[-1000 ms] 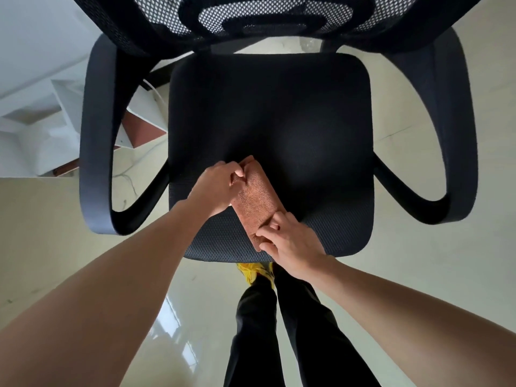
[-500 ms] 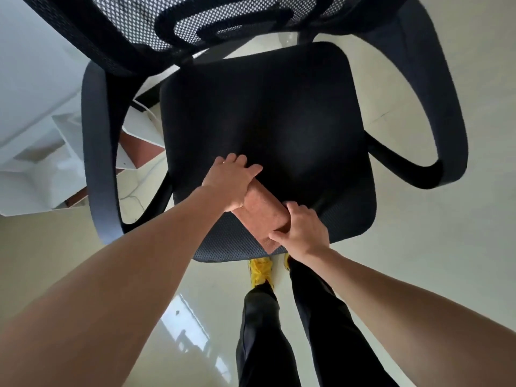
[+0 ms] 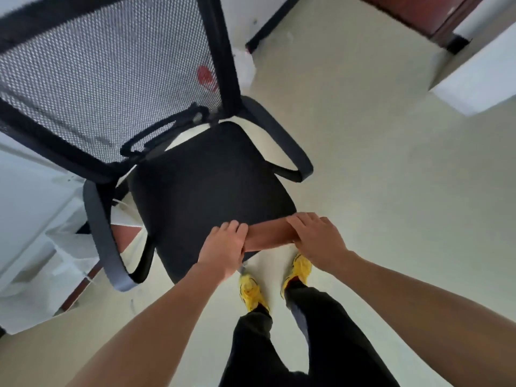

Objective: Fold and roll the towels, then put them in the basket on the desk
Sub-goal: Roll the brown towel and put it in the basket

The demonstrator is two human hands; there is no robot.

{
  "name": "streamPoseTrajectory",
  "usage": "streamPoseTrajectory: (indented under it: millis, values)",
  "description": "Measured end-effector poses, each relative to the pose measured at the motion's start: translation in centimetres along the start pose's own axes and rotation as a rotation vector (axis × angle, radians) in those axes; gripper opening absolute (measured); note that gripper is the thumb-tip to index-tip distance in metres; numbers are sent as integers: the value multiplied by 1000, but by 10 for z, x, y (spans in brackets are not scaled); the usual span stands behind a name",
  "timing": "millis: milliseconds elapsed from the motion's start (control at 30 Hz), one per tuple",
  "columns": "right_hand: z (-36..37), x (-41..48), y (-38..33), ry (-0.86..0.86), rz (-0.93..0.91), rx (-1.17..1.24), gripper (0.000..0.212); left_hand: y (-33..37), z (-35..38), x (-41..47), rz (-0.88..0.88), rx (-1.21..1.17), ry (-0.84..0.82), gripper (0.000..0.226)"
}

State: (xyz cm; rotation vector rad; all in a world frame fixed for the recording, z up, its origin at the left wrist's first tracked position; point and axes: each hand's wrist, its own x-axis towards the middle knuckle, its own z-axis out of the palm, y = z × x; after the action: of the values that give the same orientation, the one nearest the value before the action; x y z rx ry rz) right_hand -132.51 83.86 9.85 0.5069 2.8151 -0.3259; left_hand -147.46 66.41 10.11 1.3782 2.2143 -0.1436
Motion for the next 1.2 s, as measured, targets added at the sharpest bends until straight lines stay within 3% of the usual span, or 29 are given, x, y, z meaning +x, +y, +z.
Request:
streamPoseTrajectory:
  millis: [267, 700, 933, 1200]
  values:
    - [-88, -122, 116, 225, 223, -29, 49, 154, -101, 38, 312, 216, 180, 42]
    - [-151, -347, 386, 436, 589, -48, 51, 514, -179, 140, 742, 422, 345, 39]
    - [-188, -395, 498, 497, 666, -97, 52, 637, -223, 192, 843, 493, 429, 41]
    - [-226, -387, 645, 463, 699, -180, 49, 741, -264, 308, 927, 509, 487, 42]
